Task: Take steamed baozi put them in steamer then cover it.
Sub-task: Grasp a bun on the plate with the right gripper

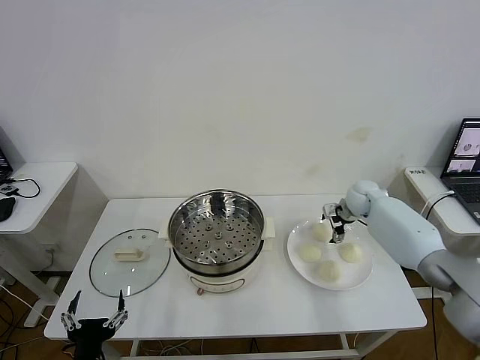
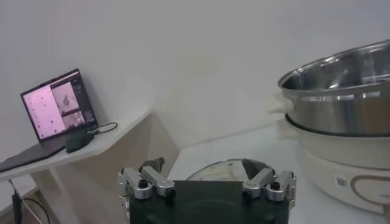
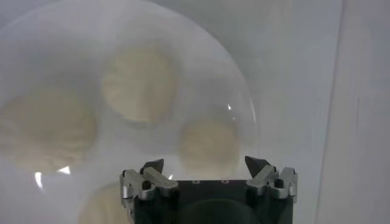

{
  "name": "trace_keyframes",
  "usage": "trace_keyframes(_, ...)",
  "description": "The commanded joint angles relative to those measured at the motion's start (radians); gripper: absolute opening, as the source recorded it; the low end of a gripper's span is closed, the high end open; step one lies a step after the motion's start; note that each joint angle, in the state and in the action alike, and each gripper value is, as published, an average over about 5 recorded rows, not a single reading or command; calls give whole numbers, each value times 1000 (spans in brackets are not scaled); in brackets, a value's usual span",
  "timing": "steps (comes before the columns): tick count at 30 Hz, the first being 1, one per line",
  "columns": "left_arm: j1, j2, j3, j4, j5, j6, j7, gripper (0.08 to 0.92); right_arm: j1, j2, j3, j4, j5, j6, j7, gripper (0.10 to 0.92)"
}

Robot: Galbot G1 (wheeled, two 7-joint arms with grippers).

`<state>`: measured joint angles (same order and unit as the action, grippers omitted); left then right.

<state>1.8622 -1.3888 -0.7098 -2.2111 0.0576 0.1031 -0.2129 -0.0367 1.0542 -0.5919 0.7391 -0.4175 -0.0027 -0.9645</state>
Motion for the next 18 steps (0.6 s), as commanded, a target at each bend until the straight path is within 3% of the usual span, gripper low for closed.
trace_keyframes(1, 0, 0, -1, 1, 0, -1, 1, 823, -7, 47, 18, -69, -34, 6, 13, 822)
trace_keyframes(18, -4, 2, 2, 5, 0, -2, 2, 823, -10, 27, 16, -38, -37, -2, -6, 627)
